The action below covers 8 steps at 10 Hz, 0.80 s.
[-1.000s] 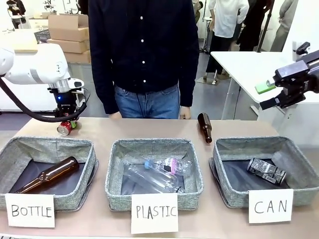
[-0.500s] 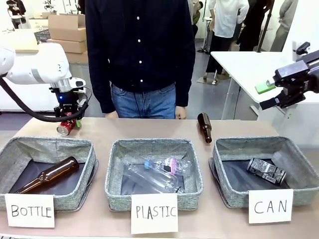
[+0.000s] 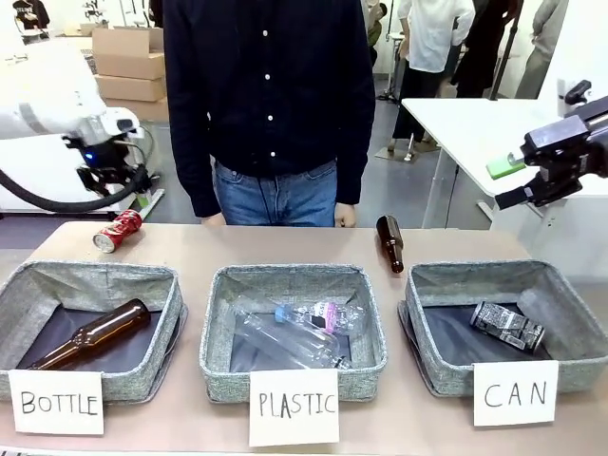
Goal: Sort the can waste into the basket.
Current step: Pick up the can waste from the table and place it in the right Fabric basket.
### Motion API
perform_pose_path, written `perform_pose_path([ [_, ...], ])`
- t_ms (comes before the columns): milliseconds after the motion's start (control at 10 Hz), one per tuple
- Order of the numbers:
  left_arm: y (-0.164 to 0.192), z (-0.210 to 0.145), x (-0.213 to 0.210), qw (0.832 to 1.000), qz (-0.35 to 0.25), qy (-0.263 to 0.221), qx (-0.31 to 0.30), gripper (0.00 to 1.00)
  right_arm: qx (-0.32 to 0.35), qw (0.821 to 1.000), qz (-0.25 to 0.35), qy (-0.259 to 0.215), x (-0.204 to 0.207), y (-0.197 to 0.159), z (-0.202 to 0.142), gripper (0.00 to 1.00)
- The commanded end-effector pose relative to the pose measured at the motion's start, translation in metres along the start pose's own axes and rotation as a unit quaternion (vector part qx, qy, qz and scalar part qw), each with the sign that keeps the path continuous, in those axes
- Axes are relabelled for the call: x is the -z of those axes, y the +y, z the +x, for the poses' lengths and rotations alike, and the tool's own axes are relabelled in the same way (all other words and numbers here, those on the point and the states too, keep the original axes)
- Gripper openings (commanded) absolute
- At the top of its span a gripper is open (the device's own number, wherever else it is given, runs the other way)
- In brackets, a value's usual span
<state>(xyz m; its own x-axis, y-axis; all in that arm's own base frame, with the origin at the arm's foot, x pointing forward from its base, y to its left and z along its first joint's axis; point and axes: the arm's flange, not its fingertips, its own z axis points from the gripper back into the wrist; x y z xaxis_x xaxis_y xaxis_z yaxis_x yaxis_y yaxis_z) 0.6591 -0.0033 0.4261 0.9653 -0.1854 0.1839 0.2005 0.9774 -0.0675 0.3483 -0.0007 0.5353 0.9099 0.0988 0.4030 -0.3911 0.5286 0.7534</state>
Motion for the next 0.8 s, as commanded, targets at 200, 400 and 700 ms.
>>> perform_pose_path([
  [200,0.035,-0.008,0.013,0.999,0.008,-0.005,-0.048,1.00,-0.015,1.000,-0.001,0.001,-0.002,-0.002,0.001,1.00],
  [400,0.048,0.011,0.041,0.999,0.021,0.001,-0.050,1.00,-0.015,1.000,-0.001,0.001,-0.002,-0.002,0.001,1.00],
  [700,0.048,0.039,0.084,0.998,0.035,0.010,-0.045,1.00,-0.015,1.000,-0.001,0.001,-0.002,-0.002,0.001,1.00],
])
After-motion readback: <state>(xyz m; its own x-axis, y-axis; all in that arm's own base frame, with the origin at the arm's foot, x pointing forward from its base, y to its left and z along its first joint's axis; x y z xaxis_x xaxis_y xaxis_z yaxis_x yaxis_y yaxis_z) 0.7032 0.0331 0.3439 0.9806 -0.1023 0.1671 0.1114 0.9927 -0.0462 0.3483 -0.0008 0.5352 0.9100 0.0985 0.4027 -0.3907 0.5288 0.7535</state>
